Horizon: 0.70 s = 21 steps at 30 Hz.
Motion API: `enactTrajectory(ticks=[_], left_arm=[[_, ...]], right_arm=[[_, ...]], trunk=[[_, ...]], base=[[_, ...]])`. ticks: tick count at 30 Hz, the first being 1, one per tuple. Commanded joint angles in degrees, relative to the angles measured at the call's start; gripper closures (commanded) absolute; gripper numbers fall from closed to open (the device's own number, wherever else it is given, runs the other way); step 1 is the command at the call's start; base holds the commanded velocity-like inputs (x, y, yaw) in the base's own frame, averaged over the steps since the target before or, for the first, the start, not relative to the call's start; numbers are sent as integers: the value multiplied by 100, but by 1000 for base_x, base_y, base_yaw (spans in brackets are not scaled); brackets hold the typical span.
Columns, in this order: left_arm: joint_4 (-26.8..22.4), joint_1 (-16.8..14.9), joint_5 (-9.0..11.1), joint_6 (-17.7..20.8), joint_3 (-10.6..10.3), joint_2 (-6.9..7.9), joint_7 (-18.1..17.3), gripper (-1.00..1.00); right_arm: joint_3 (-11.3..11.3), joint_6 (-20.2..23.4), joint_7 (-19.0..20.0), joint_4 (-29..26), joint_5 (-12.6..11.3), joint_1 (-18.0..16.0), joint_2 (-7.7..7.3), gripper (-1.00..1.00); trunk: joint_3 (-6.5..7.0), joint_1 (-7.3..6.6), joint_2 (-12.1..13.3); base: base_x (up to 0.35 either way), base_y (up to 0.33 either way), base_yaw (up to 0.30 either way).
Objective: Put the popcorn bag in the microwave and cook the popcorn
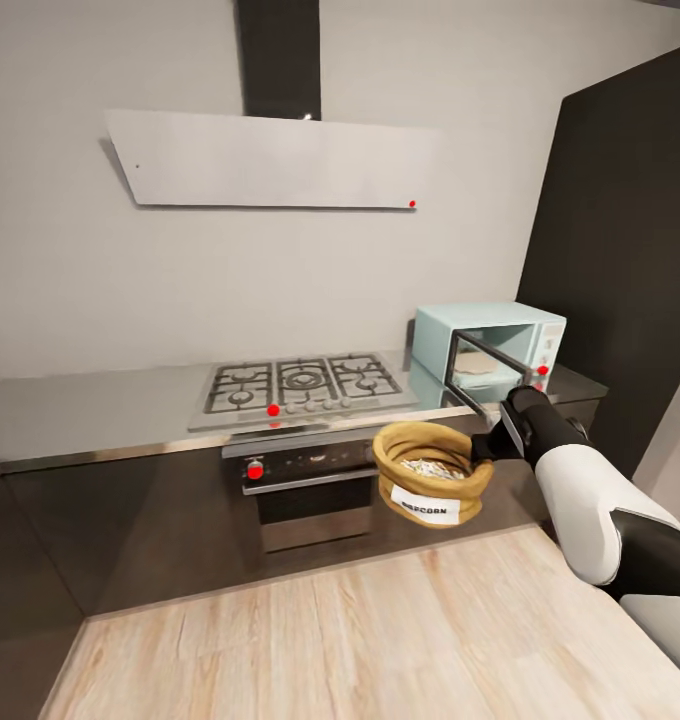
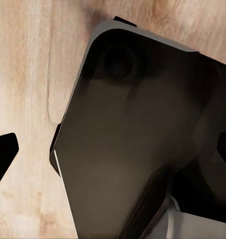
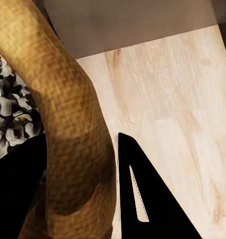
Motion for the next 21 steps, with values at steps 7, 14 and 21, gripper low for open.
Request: enactTrajectory(ticks=[7,14,21], left_arm=[[-4,-1,39,-15,31,6,20,-100],[-4,-1,44,-15,51,7,20,-100],[-4,-1,44,-15,58,7,20,-100]], right_arm=[[-39,12,47,-6,49,-3,-4,100],[-40,12,20,19,70,101,-13,100],[-40,12,20,12,66,128,-59,100]], trunk=[[-7,0,-5],[-7,0,-5],[-7,0,-5]], base=[[0,-135,0],[0,-1,-44],[0,0,-236]])
